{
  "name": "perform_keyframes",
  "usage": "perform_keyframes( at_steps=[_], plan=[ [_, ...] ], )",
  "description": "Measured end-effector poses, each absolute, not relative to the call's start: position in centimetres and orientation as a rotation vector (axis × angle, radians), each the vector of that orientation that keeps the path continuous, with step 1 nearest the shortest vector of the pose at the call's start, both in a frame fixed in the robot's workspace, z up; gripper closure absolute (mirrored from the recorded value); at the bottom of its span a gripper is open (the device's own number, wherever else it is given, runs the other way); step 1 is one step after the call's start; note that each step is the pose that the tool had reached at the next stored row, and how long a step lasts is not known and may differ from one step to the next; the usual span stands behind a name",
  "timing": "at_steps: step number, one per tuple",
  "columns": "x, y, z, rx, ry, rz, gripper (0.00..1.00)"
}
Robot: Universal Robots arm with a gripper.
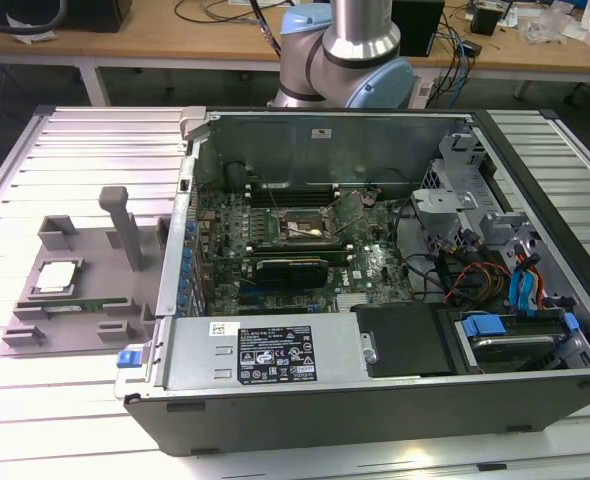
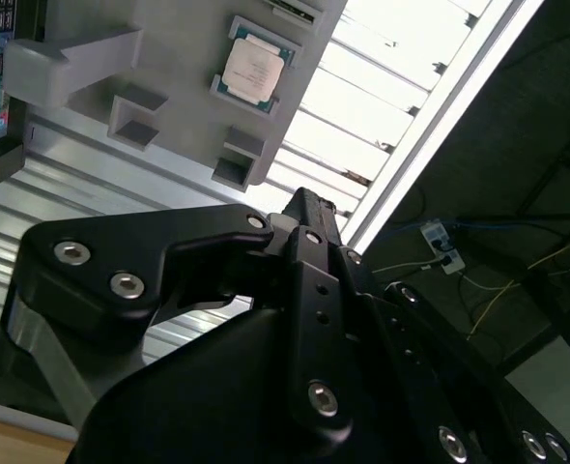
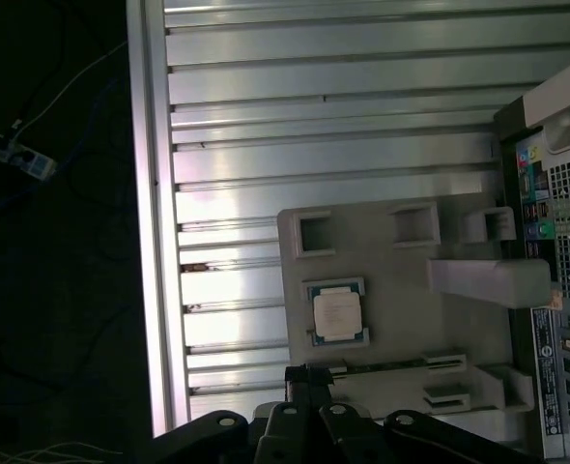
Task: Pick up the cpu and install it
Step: 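Reach for the cpu, then pick up the cpu and move it towards the insertion slot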
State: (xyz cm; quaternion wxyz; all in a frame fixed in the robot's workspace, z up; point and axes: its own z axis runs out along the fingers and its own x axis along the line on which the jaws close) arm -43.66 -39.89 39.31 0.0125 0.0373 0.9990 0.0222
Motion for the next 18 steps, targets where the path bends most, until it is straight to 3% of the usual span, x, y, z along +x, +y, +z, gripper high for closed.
perform_keyframes(
  at_steps=[13, 14, 16, 18],
  plan=[
    [-43.65, -39.88, 39.31, 0.117, 3.114, 0.069, 0.89],
    [-43.65, -39.88, 39.31, 0.117, 3.114, 0.069, 0.76],
    [-43.65, -39.88, 39.31, 0.117, 3.114, 0.069, 0.64],
    [-43.64, -39.88, 39.31, 0.117, 3.114, 0.069, 0.58]
  ],
)
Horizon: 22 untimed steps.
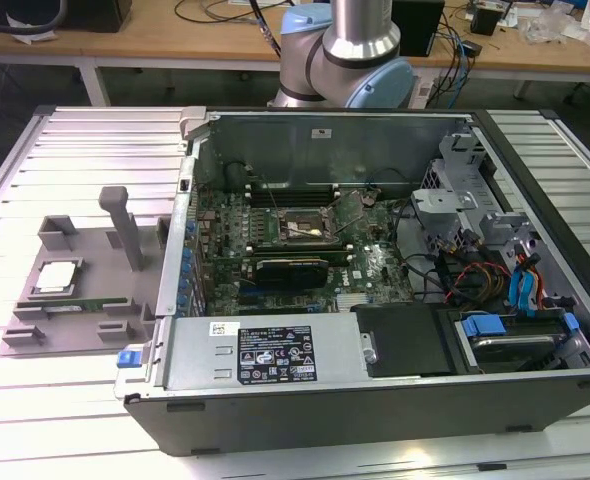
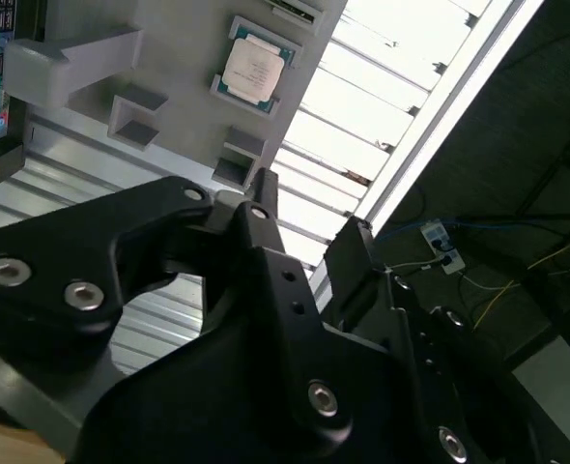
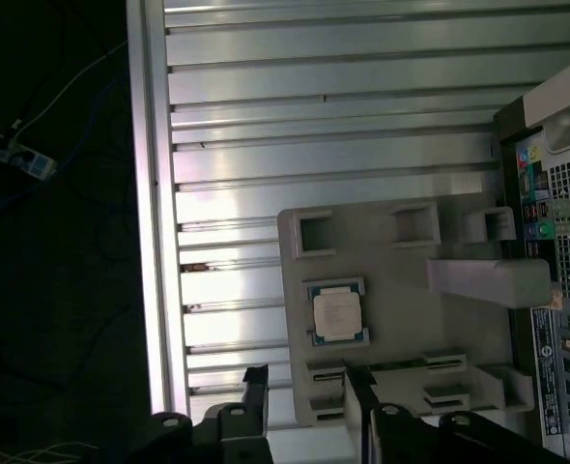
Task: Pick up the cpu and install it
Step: 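Pick up the cpu and move it towards the insertion slot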
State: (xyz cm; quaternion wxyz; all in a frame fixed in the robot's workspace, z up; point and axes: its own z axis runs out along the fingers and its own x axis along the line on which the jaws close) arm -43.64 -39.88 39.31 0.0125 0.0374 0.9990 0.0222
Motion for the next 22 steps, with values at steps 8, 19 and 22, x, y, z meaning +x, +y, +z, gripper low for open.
perform_keyframes(
  at_steps=[8, 19, 22],
  plan=[
    [-43.6, -39.9, 39.3, 0.117, 3.114, 0.069, 0.34],
    [-43.1, -39.9, 37.7, 0.107, 3.114, 0.022, 0.34],
    [-43.0, -39.9, 37.2, 0.107, 3.114, 0.022, 0.34]
  ],
)
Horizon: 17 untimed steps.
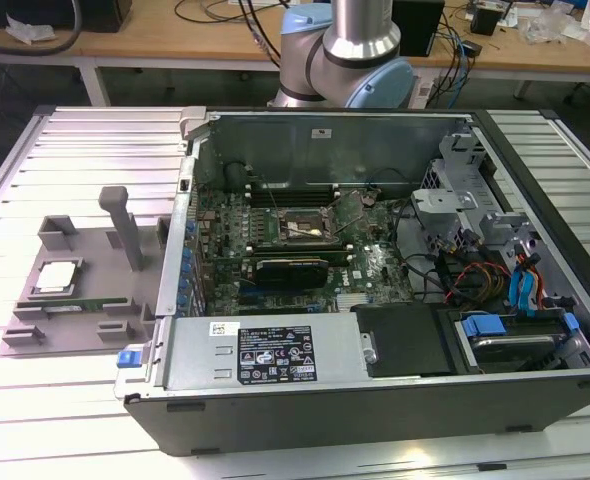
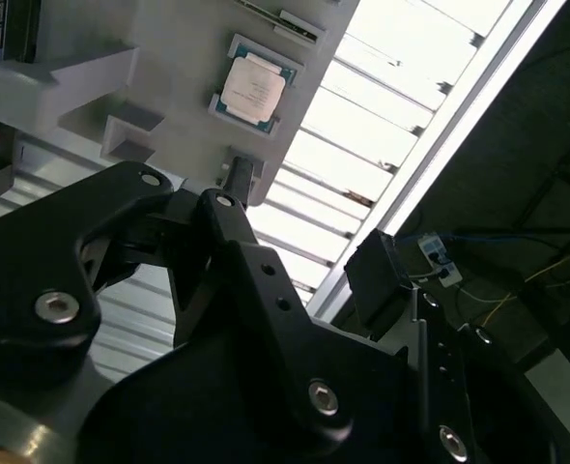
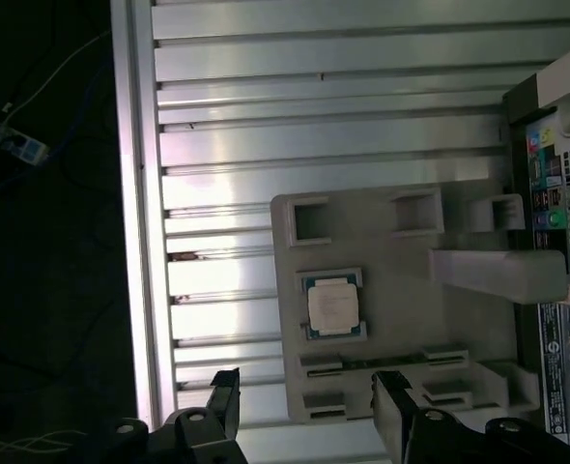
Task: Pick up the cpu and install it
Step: 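Pick up the cpu and move it towards the insertion slot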
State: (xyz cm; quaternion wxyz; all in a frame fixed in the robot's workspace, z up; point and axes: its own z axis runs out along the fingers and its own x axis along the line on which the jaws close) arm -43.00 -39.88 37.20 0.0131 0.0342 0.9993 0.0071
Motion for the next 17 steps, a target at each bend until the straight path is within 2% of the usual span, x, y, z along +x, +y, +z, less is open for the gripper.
perform_keyframes(
  at_steps=[17],
  plan=[
    [-42.8, -39.9, 35.2, 0.107, 3.114, 0.022, 0.34]
  ],
)
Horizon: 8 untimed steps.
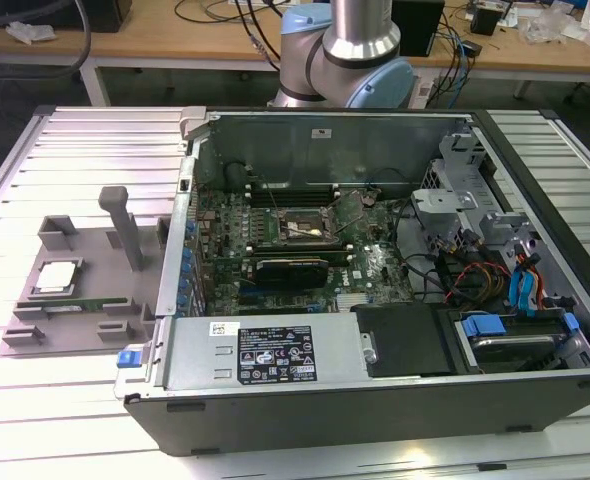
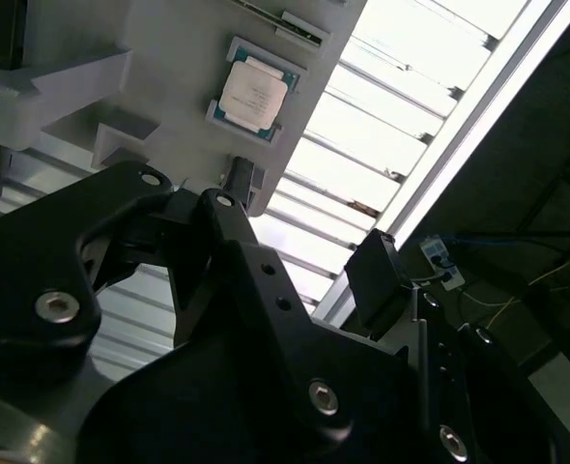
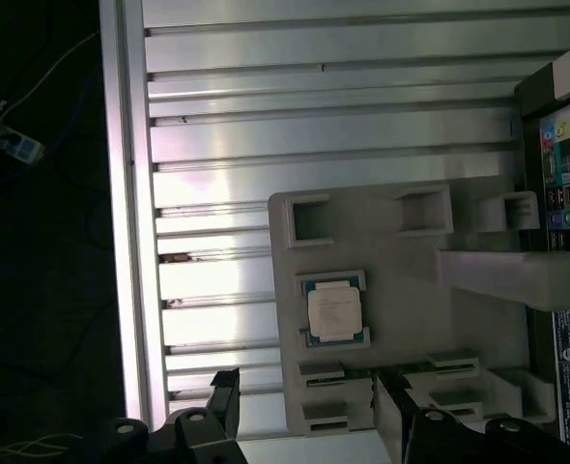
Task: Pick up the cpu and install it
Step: 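Pick up the cpu and move it towards the insertion slot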
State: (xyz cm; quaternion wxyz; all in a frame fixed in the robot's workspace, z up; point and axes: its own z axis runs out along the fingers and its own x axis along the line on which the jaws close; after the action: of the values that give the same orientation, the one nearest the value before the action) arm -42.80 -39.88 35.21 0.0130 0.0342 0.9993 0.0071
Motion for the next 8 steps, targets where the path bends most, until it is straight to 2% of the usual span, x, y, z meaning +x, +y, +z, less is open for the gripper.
perform_keyframes(
  at_steps=[8],
  plan=[
    [-42.72, -39.88, 34.55, 0.107, 3.114, 0.022, 0.34]
  ],
)
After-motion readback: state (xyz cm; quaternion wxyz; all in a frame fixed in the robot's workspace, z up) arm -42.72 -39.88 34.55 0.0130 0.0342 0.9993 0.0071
